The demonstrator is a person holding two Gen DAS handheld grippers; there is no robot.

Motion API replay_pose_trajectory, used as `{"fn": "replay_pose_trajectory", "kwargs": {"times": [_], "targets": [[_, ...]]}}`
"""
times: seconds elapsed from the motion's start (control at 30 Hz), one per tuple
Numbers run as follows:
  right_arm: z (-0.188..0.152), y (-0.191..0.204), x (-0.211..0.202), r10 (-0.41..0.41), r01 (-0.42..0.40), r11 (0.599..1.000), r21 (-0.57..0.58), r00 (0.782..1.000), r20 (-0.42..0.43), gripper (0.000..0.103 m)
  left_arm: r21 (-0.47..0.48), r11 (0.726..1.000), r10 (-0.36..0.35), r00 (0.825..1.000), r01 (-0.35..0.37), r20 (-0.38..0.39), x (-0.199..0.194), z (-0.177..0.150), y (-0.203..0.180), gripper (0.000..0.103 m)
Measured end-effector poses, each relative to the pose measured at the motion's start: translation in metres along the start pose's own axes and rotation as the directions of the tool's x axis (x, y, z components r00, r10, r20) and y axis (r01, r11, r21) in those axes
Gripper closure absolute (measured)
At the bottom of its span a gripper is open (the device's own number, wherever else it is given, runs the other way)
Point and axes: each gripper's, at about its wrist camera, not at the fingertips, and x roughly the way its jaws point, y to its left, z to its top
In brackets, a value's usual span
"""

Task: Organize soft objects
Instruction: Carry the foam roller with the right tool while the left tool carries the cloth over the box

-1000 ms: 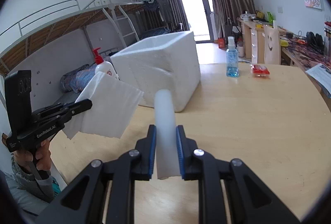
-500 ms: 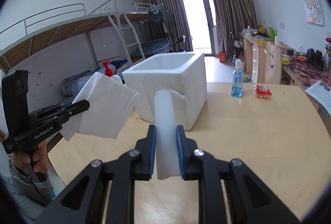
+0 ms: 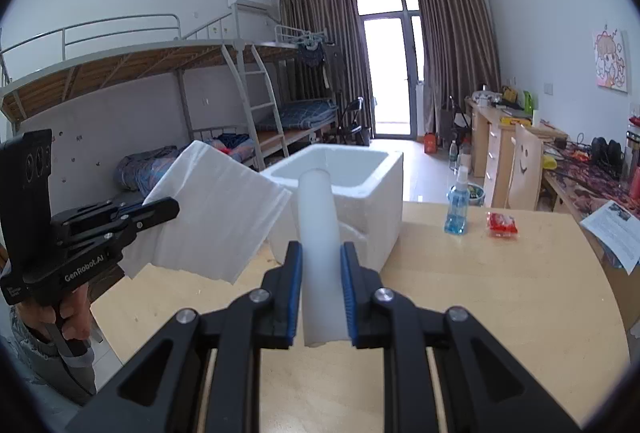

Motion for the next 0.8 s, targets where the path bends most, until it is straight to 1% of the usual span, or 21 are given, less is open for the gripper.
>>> {"fn": "replay_pose_trajectory", "kwargs": {"times": [0.37,0.5,0.8], "targets": [[0.012,0.005,-0.007,0.007,-0.005,0.999,-0.041,0.999,0.043,0.081,0.006,0.999,0.043,0.997,-0.044,0.056,-0.013,0.011,0.004,0.097],[0.016,0.005,-0.008,0.005,-0.002,0.999,-0.048,0.998,0.055,0.08,0.009,0.999,0.048,0.996,-0.049,0.075,-0.016,0.015,0.003,0.097],[0.024,0.0,-0.004,-0.005,0.009,0.998,-0.059,0.998,0.062,0.08,0.01,0.999,0.05,0.995,-0.051,0.084,-0.01,0.02,0.005,0.097]]}}
